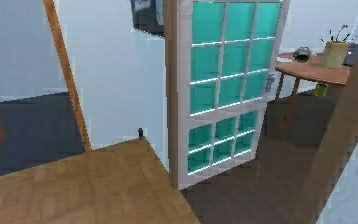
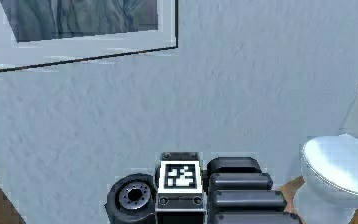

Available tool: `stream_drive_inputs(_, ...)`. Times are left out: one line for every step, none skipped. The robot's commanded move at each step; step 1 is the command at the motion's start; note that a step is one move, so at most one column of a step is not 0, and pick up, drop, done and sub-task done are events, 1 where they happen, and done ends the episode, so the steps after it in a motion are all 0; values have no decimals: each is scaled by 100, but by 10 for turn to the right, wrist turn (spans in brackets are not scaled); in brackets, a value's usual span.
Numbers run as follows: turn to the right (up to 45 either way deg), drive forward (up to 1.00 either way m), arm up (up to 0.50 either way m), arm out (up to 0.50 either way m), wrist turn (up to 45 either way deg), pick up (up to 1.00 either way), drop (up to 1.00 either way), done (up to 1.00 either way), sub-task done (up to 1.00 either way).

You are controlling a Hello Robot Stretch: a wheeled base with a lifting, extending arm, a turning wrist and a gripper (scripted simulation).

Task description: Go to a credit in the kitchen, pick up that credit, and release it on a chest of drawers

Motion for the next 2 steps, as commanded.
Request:
stream_drive_inputs(-420,0,0,0,0,0,0,0,0)
stream_drive_inputs(0,100,0,0,0,0,0,0,0)
